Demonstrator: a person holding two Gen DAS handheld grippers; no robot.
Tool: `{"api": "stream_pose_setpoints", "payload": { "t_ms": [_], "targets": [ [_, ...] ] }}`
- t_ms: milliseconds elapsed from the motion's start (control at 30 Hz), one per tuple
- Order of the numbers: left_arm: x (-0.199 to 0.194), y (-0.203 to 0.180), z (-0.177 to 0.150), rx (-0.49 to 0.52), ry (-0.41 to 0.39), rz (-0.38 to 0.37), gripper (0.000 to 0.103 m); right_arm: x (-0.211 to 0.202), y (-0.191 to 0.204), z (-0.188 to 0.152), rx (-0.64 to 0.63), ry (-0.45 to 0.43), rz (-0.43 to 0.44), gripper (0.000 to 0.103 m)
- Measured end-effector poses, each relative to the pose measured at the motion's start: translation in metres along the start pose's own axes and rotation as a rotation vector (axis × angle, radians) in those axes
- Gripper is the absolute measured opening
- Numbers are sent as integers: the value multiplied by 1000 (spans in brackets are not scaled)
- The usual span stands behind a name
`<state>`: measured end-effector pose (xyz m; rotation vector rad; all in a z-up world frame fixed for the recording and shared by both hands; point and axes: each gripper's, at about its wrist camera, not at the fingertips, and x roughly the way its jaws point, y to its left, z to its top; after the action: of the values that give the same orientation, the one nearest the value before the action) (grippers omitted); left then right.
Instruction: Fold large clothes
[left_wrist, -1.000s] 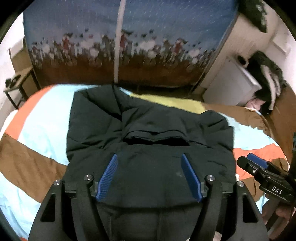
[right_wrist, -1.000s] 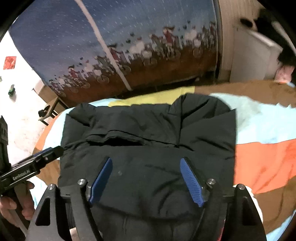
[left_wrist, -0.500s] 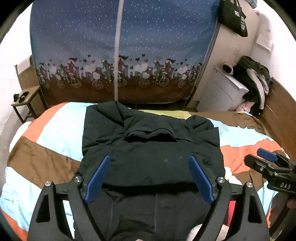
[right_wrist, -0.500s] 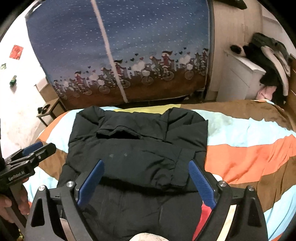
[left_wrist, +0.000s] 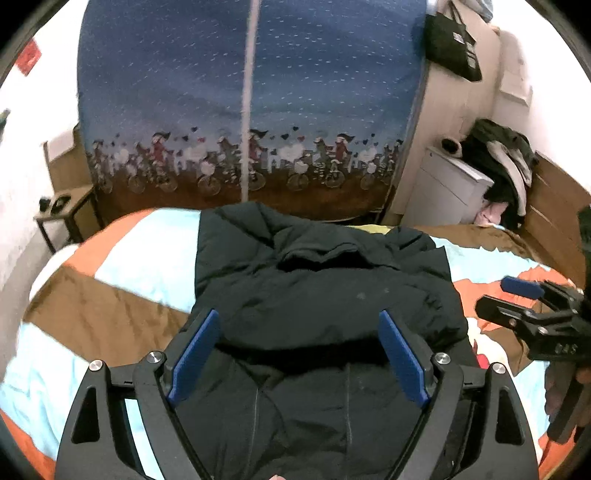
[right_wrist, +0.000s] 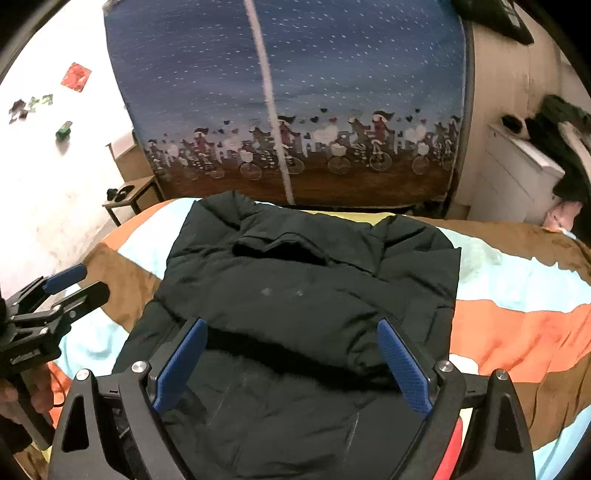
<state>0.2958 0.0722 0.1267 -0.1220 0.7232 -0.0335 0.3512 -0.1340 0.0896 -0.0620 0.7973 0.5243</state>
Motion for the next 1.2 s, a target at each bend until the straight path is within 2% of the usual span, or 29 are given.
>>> {"api": "stream_pose_setpoints", "payload": {
  "t_ms": [100,367,600,833,1200],
  "targets": [
    [-3,9,-15,-12,-4,12,84,-5,12,-13,-2,-14,10,94],
    [-19,14,-51,32,-43,44,84,-20,28,-46,-11,-58,23,96],
    [-33,6,-79,71,-60,29,84,-33,31,-82,-22,-85,-4,96],
    [-45,-10,-107,110,-57,10,84,-42,33,-125,-33,-60,2,97],
    [-46,-26,-162,173,2,-8,84,-47,23,-182,-6,-7,-11,97]
  ]
}}
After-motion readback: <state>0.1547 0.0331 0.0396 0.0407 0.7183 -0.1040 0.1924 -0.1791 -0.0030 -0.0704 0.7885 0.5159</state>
